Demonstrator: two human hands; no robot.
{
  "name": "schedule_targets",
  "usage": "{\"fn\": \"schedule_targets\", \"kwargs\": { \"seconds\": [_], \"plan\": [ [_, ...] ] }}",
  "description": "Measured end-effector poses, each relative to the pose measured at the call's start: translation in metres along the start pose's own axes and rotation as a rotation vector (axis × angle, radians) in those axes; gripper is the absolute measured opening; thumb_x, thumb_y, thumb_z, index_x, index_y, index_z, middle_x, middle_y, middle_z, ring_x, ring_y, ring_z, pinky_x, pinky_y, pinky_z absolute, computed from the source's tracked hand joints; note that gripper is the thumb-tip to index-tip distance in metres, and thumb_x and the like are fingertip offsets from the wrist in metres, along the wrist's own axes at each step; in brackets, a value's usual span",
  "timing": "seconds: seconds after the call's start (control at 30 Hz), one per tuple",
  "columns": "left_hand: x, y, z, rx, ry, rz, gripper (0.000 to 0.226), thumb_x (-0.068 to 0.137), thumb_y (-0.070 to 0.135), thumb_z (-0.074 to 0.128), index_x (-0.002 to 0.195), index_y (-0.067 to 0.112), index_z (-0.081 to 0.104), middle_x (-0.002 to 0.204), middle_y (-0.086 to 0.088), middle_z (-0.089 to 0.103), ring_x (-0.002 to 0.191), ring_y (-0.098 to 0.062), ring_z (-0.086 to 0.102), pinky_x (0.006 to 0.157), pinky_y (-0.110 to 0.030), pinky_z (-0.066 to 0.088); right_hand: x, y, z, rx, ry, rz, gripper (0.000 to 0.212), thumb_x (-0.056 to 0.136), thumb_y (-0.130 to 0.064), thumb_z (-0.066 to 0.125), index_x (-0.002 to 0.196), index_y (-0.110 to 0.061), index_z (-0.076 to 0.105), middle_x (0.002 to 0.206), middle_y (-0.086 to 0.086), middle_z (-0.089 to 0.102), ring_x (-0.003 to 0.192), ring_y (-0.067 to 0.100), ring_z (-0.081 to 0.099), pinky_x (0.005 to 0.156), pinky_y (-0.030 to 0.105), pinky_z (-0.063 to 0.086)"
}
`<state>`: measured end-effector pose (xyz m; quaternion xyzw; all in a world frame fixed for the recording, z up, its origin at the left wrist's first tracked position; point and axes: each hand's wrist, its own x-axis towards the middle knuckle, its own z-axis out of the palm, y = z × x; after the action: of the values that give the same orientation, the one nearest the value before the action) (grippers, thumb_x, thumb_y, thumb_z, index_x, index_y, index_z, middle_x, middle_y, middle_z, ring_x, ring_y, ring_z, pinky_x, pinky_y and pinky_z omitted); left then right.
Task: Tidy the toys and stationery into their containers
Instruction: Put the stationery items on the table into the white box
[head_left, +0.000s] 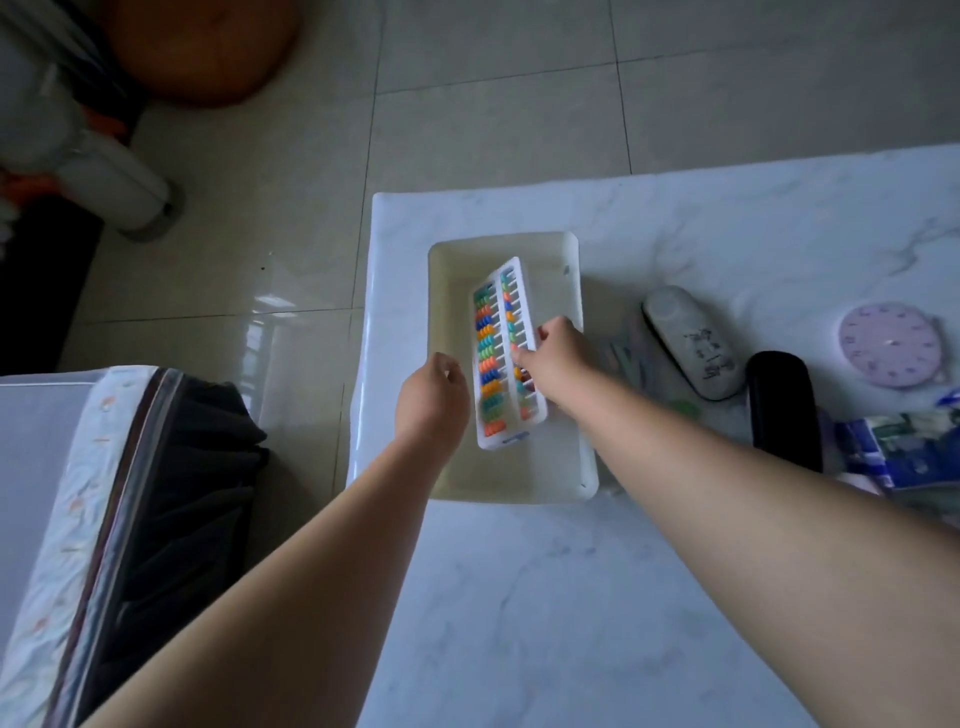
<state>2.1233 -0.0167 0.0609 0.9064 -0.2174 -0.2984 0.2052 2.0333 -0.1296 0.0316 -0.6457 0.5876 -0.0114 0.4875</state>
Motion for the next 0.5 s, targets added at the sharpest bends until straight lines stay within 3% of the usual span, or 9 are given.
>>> {"fn": "schedule_targets", "kwargs": {
  "seconds": [0.1,0.2,0.33,0.43,0.5],
  "plan": [
    [-0.001,-0.003,0.001,0.016,-0.009,0.031,0.026,0.099,0.028,0.035,0.103,0.018,0.059,0.091,-0.007,0.069,0.078,-0.025,0.066,0.068,-0.036,0.056,0.000,-0.003,0.016,0.014,-0.106,-0.023,0.041,0.091,-0.018,0.059,0.131,-0.017,0.047,0.117,0.004,0.063,0.100,0.028,0.062,0.079,0.031,0.050],
    [-0.002,-0.003,0.009,0.061,-0.021,0.059,0.027,0.100,0.027,0.035,0.108,0.017,0.059,0.093,-0.005,0.067,0.078,-0.024,0.063,0.064,-0.029,0.051,0.003,-0.001,0.021,-0.071,-0.181,-0.083,0.043,0.091,-0.008,0.047,0.132,-0.019,0.049,0.121,0.004,0.062,0.099,0.028,0.060,0.076,0.029,0.047],
    [-0.004,0.005,0.021,0.081,-0.037,0.103,0.027,0.098,0.027,0.034,0.105,0.022,0.059,0.093,-0.007,0.068,0.081,-0.028,0.065,0.072,-0.037,0.057,0.006,0.004,0.001,-0.010,-0.238,-0.123,0.051,0.094,-0.003,0.040,0.141,-0.021,0.046,0.139,0.003,0.053,0.124,0.025,0.054,0.097,0.029,0.045],
    [-0.005,0.025,0.032,0.070,-0.059,0.130,0.027,0.097,0.024,0.036,0.108,0.020,0.060,0.094,-0.007,0.068,0.076,-0.024,0.064,0.064,-0.031,0.054,0.008,0.006,-0.035,0.131,-0.168,-0.209,0.039,0.096,-0.006,0.036,0.124,-0.018,0.060,0.120,0.003,0.067,0.109,0.018,0.063,0.095,0.032,0.049],
    [-0.006,0.042,0.040,0.062,-0.050,0.162,0.028,0.097,0.022,0.035,0.111,0.019,0.060,0.098,-0.007,0.068,0.082,-0.024,0.064,0.070,-0.034,0.056,0.013,0.013,-0.059,0.172,-0.053,-0.215,0.038,0.092,-0.003,0.035,0.111,-0.019,0.064,0.103,-0.002,0.070,0.098,0.015,0.066,0.088,0.030,0.051]
  ]
}}
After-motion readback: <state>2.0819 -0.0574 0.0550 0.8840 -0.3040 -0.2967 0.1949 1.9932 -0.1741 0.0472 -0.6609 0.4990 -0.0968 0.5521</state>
